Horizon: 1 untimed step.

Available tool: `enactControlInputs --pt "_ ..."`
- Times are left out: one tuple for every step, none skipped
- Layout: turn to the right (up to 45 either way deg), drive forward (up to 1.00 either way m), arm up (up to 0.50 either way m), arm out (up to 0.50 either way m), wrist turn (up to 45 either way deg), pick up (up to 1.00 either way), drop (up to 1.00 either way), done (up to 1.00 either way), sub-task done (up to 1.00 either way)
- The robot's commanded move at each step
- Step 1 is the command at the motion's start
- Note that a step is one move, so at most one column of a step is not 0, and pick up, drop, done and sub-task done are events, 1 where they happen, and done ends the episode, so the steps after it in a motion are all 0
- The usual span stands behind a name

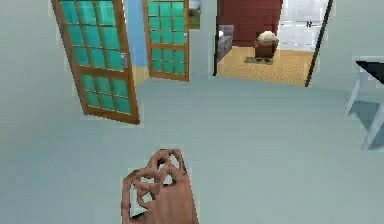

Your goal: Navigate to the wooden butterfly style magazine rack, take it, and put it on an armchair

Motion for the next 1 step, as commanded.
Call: enactControlInputs --pt "0.0 1.0 0.0 0.0 0.0 0.0 0.0 0.0 0.0"
